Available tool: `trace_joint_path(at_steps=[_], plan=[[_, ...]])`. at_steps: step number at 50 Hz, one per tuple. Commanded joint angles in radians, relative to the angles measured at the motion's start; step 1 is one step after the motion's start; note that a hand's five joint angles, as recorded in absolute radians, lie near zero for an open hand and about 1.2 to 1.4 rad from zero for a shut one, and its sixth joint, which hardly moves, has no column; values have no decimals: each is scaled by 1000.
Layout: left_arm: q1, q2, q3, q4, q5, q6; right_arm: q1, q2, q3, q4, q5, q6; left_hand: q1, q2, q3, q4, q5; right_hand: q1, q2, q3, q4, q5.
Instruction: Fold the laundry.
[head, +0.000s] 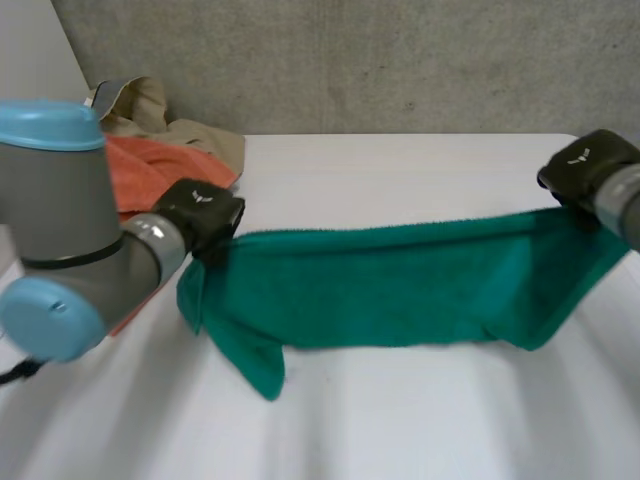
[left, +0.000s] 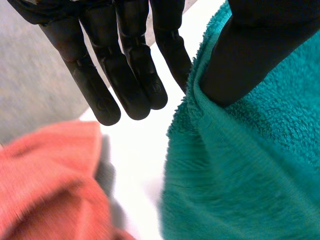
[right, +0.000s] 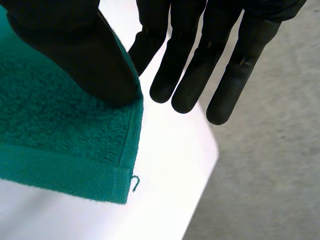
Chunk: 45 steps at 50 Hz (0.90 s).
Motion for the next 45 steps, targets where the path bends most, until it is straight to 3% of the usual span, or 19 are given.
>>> trace_joint_path(at_steps=[1,3,7,9,21,30,39,45], plan=[[3,-127,253,346,-1,135,17,115,-190,-322,33,10,285,199,205,198,267,267,219,210,201,232],[1,-129,302,554,-1,146,17,115,-250,-441,33,16,285,199,205,198,267,267,219,210,201,232],[-14,-118,309,821,-1,143,21,94,-271,-638,27,38,285,199,205,198,267,267,219,210,201,232],[-19,-111,290,856,-1,143,23,77,-261,-685,30,41,285,199,205,198,267,267,219,210,201,232],[-37,-89,-44,791,-13,80,53,43,77,-629,-4,65,285,199,205,198,267,267,219,210,201,232],[-33,-104,-279,767,-10,-9,37,97,276,-558,-29,209,279,194,199,193,262,267,219,210,201,232],[-8,-91,-360,652,4,-75,-28,92,399,-534,-125,251,-101,-187,-181,-188,-119,267,219,210,201,232],[42,-88,-357,566,53,-75,-43,89,414,-534,-127,253,-372,-457,-452,-459,-390,267,219,210,201,232]])
